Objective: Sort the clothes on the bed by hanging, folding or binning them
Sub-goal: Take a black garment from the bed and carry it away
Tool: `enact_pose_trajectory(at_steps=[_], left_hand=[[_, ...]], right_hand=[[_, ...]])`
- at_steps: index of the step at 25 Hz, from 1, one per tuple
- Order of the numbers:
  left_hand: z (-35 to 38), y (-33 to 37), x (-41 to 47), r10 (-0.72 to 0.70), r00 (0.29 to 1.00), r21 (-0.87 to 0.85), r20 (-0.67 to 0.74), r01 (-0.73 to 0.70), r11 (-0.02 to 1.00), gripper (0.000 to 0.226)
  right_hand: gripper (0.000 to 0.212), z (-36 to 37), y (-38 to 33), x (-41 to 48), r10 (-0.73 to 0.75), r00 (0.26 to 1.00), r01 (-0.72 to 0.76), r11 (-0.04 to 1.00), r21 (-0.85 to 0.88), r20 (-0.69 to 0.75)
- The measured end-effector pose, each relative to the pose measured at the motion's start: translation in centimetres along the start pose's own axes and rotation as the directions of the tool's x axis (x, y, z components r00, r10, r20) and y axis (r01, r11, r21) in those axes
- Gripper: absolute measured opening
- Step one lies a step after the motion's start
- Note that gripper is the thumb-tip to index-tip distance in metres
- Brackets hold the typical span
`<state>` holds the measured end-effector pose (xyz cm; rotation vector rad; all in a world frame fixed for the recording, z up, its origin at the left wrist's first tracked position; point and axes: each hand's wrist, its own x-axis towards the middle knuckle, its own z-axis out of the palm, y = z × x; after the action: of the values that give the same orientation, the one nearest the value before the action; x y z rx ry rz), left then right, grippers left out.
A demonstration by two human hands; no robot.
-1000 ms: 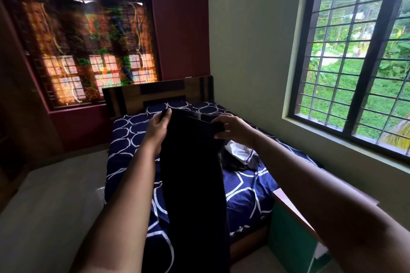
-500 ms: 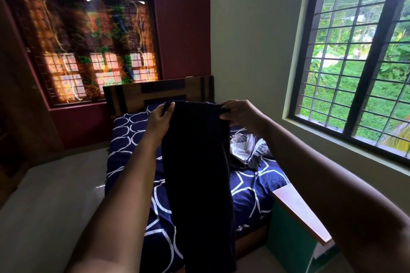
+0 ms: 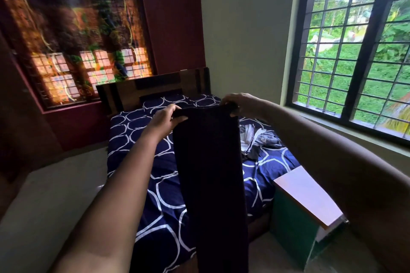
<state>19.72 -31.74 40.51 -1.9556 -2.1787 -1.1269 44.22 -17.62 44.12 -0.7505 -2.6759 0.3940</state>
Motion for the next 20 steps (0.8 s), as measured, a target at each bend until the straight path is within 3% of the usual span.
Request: enact_pose_trajectory(at_steps=[2, 5, 7, 9, 11, 13, 15, 17, 20], left_hand=[[0.9, -0.2, 0.3, -0.053, 0.990, 0.044, 0.132, 0.048, 0.998, 0.032], [2.6, -0.3, 1.3, -0.170, 0.914, 0.035, 0.369, 0.169, 0.985, 0.022], [3.3, -0.4, 2.7, -0.215, 0.856, 0.102, 0.469, 0.189, 0.977, 0.022], [4.2, -0.5, 4.0, -0.240, 0.847, 0.127, 0.475, 0.204, 0.971, 0.027], [5.5, -0.3, 5.4, -0.246, 0.898, 0.085, 0.364, 0.231, 0.969, 0.028], [7.3, -0.3, 6.3, -0.261, 0.920, -0.038, 0.293, 0.284, 0.958, 0.024], [9.2, -0.6, 6.8, -0.291, 0.891, -0.219, 0.348, 0.379, 0.899, 0.020], [11.3, -1.2, 6.6, -0.346, 0.791, -0.317, 0.505, 0.543, 0.778, 0.016], [14.3, -0.5, 5.5, -0.397, 0.549, -0.172, 0.736, 0.719, 0.674, 0.008]], right_hand=[[0.036, 0.6, 0.1, 0.3, 0.024, 0.984, -0.007, 0.995, -0.097, 0.179], [0.029, 2.1, 2.7, 1.3, 0.051, 0.994, -0.042, 0.996, -0.085, 0.101], [0.031, 2.5, 4.5, 2.3, 0.038, 0.968, -0.006, 0.992, -0.129, 0.249], [0.035, 2.4, 6.0, 3.2, 0.032, 0.960, 0.012, 0.988, -0.156, 0.277], [0.037, 2.0, 8.0, 4.4, 0.009, 0.981, 0.028, 0.982, -0.187, 0.195], [0.036, 1.6, 10.3, 5.5, -0.009, 0.985, 0.035, 0.989, -0.144, 0.175], [0.028, 1.4, 12.7, 6.2, -0.023, 0.961, 0.051, 0.994, -0.098, 0.274], [0.022, 1.9, 14.6, 6.2, -0.014, 0.894, 0.061, 0.994, -0.091, 0.448], [0.030, 4.4, 16.8, 5.5, 0.031, 0.754, -0.026, 1.000, -0.017, 0.656]])
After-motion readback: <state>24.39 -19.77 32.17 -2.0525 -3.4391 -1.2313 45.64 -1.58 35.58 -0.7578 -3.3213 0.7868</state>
